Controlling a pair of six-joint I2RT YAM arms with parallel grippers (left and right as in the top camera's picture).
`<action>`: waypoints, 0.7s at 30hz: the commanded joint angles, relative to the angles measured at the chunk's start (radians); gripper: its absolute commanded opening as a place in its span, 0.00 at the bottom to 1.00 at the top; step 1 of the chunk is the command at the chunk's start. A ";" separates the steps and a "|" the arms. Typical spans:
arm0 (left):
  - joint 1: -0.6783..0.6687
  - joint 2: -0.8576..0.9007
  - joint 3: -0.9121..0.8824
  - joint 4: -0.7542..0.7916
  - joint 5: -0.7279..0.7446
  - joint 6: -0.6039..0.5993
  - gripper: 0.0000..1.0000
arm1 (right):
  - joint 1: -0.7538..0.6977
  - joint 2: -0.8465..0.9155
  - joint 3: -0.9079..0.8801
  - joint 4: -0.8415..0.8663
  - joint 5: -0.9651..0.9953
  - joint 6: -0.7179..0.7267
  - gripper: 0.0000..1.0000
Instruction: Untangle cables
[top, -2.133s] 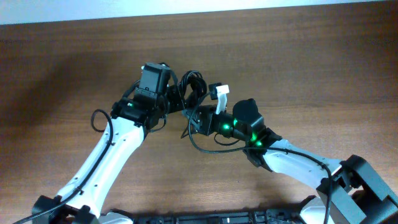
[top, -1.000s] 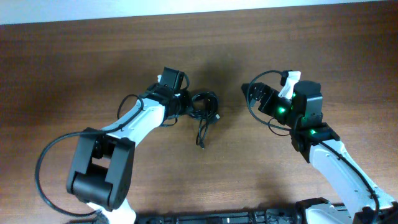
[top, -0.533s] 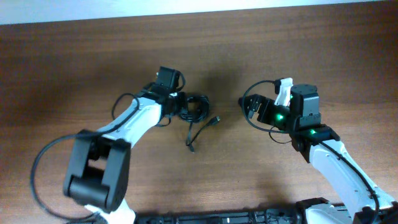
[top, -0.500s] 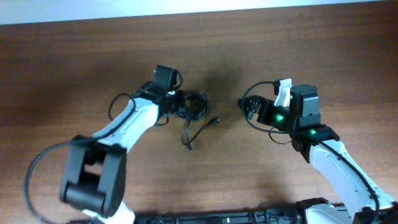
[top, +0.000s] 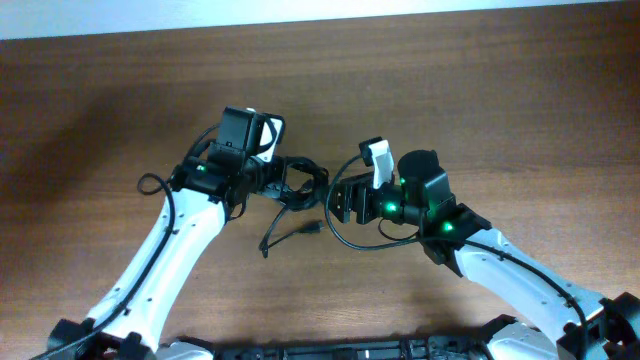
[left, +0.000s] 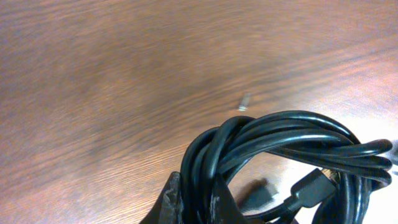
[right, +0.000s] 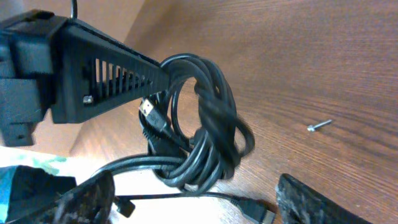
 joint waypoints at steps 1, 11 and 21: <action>0.001 -0.077 0.015 0.000 0.219 0.142 0.00 | 0.013 0.006 0.004 0.011 -0.010 -0.006 0.67; 0.001 -0.097 0.015 -0.050 0.309 0.138 0.23 | 0.012 0.006 0.004 0.012 -0.024 -0.006 0.04; 0.118 -0.325 0.059 -0.115 0.309 0.145 0.88 | 0.010 0.006 0.004 0.078 -0.131 -0.090 0.04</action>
